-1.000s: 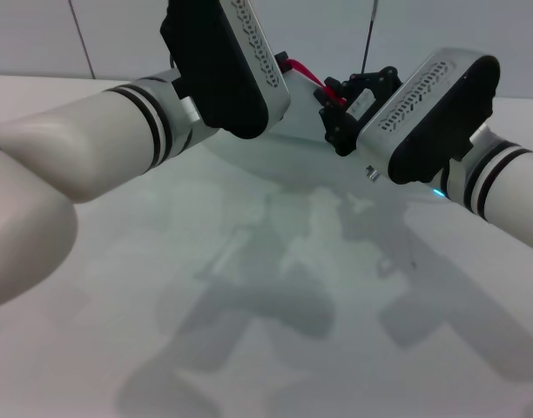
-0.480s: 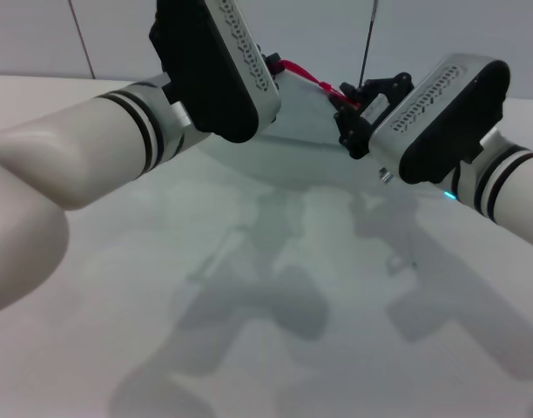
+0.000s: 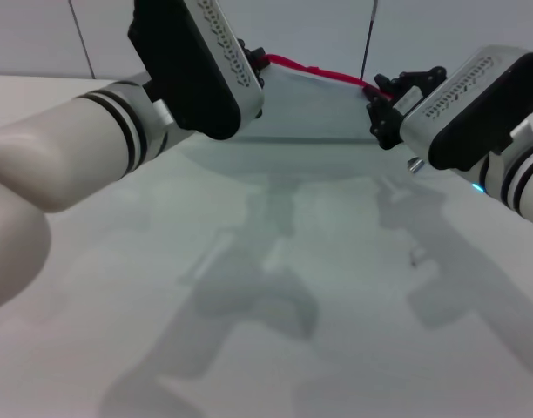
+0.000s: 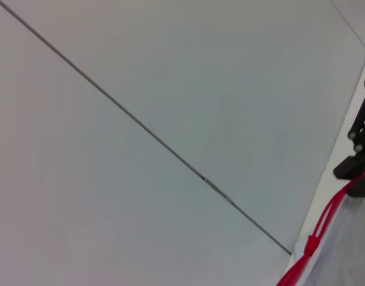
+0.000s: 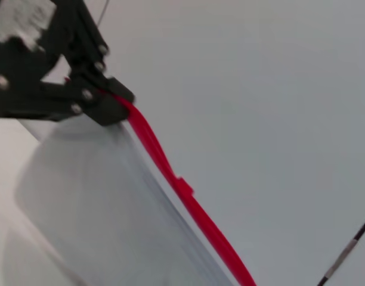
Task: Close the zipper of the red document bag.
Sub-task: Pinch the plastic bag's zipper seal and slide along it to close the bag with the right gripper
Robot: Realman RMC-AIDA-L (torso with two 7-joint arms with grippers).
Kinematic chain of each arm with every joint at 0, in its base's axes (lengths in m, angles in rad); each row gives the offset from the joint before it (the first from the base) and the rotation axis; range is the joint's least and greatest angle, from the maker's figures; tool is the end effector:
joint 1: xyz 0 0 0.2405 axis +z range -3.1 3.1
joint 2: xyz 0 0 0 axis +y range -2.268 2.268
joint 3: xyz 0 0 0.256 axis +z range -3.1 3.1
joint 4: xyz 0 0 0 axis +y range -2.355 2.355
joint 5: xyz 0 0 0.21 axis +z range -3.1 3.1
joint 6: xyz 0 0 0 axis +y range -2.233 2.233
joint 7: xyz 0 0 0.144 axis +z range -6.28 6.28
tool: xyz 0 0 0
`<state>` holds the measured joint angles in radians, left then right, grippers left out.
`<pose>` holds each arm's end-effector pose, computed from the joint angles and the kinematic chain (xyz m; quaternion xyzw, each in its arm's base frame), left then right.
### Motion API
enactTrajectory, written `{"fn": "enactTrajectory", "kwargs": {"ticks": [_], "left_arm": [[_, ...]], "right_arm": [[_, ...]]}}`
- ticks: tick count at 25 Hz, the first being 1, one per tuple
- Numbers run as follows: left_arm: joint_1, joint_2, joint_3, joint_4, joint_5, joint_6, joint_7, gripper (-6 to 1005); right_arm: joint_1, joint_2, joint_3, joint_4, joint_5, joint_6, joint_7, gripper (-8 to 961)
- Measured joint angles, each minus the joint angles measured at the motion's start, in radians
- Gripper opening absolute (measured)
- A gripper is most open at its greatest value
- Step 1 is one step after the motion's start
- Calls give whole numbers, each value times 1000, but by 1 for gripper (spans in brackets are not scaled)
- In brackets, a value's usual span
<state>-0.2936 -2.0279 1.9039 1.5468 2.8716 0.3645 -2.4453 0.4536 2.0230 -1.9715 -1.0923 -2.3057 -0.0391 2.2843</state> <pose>-0.1240 0.3717 -0.0103 -0.8659 0.0845 -0.0072 0.4930 0.1667 0.3995 -0.0571 -0.8767 0.0495 0.0846 0.4709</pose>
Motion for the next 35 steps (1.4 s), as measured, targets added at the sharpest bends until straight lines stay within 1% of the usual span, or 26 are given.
{"fn": "enactTrajectory", "kwargs": {"ticks": [26, 35], "left_arm": [[-7, 0, -8, -4, 0, -1, 6, 40], [-10, 0, -8, -10, 0, -1, 6, 41]], "right_arm": [[10, 0, -11, -12, 0, -1, 0, 127], [19, 1, -50, -24, 0, -2, 0, 128]]}}
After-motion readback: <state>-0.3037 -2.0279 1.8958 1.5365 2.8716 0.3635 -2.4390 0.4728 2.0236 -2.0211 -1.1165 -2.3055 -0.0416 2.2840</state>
